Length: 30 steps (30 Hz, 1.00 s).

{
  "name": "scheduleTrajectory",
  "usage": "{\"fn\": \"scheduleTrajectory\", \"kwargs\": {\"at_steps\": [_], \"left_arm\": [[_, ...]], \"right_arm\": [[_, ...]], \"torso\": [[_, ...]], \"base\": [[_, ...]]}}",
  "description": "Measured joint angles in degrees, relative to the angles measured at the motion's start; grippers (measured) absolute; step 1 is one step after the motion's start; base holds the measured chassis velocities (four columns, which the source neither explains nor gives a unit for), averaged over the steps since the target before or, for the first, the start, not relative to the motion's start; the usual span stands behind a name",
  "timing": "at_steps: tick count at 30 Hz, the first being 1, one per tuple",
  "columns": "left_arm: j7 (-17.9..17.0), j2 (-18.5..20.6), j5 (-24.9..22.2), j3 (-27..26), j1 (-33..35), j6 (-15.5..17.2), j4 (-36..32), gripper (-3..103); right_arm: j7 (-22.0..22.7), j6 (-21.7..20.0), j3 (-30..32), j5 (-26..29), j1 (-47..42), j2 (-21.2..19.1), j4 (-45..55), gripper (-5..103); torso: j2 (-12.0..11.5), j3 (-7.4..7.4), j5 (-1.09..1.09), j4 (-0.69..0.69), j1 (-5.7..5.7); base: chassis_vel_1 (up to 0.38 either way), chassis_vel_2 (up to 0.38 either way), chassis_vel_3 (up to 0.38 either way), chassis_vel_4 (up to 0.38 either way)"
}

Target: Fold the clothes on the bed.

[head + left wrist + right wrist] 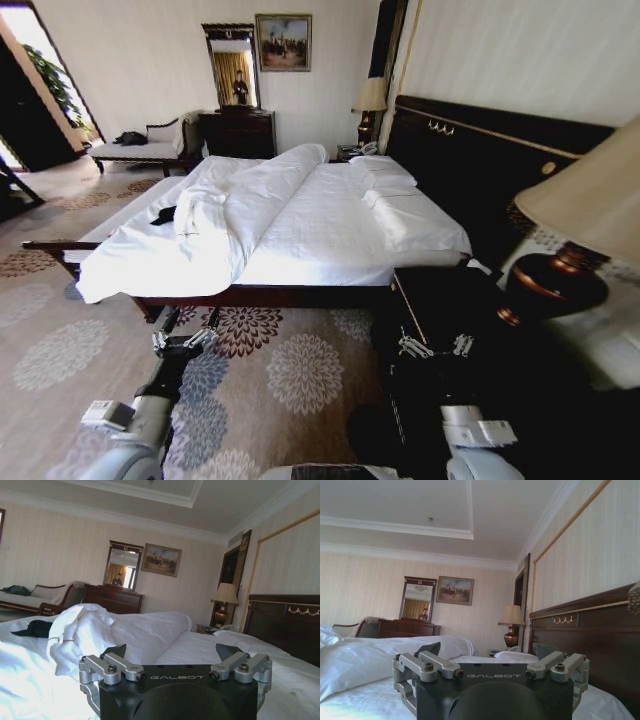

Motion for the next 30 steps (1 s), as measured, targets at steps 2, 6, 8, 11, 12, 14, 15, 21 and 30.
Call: {"fn": "scheduleTrajectory", "kwargs": {"at_steps": [2, 6, 8, 11, 12, 14, 15, 21, 30], "left_arm": [[0.0, -0.04, 0.05, 0.02, -0.02, 0.0, 0.08, 100], [-0.02, -0.12, 0.12, 0.02, -0.23, -0.02, 0.56, 100], [-0.03, -0.27, 0.29, 0.1, -0.3, -0.06, 0.9, 100], [-0.03, -0.51, 0.5, 0.25, -0.32, -0.12, 1.09, 100], [-0.03, -0.63, 0.61, 0.3, -0.33, -0.15, 1.16, 100], [-0.03, -0.82, 0.79, 0.41, -0.33, -0.22, 1.27, 100], [-0.03, -0.82, 0.79, 0.41, -0.33, -0.22, 1.27, 100], [-0.01, -1.18, 1.12, 0.54, -0.32, -0.42, 1.44, 100], [0.05, -2.09, 1.73, 0.7, -0.17, -1.19, 1.78, 100]], "right_arm": [[0.03, 0.0, 0.0, 0.04, 0.07, -0.04, -0.1, 100], [0.1, -0.01, -0.03, 0.13, 0.46, -0.27, -0.64, 100], [0.13, -0.07, -0.03, 0.3, 0.82, -0.39, -1.11, 100], [0.15, -0.15, -0.03, 0.5, 1.05, -0.53, -1.35, 100], [0.15, -0.19, -0.03, 0.59, 1.17, -0.62, -1.44, 100], [0.16, -0.25, -0.01, 0.78, 1.35, -0.77, -1.57, 100], [0.16, -0.25, -0.01, 0.78, 1.35, -0.77, -1.57, 100], [0.22, -0.44, 0.17, 1.32, 1.83, -1.11, -1.76, 100], [0.36, -0.6, 0.37, 1.68, 2.32, -1.34, -2.46, 100]], "torso": [[0.0, 0.0, 0.01, 0.0, 0.0], [0.0, 0.0, -0.01, -0.01, -0.01], [0.0, 0.0, 0.0, -0.01, -0.02], [0.0, -0.01, 0.0, -0.01, -0.03], [0.0, 0.0, 0.0, 0.0, -0.03], [0.0, 0.0, 0.0, 0.0, -0.02], [0.0, 0.0, 0.0, 0.0, -0.02], [0.01, -0.01, -0.01, -0.01, -0.03], [0.01, -0.01, 0.0, -0.01, -0.03]], "base": [[-0.222, 0.231, 0.201, -0.213], [-0.192, 0.181, 0.186, -0.176], [-0.159, 0.187, 0.167, -0.167], [-0.164, 0.186, 0.176, -0.168], [-0.164, 0.175, 0.189, -0.169], [-0.183, 0.179, 0.176, -0.167], [-0.183, 0.182, 0.176, -0.167], [-0.197, 0.183, 0.208, -0.17], [-0.151, 0.153, 0.155, -0.162]]}}
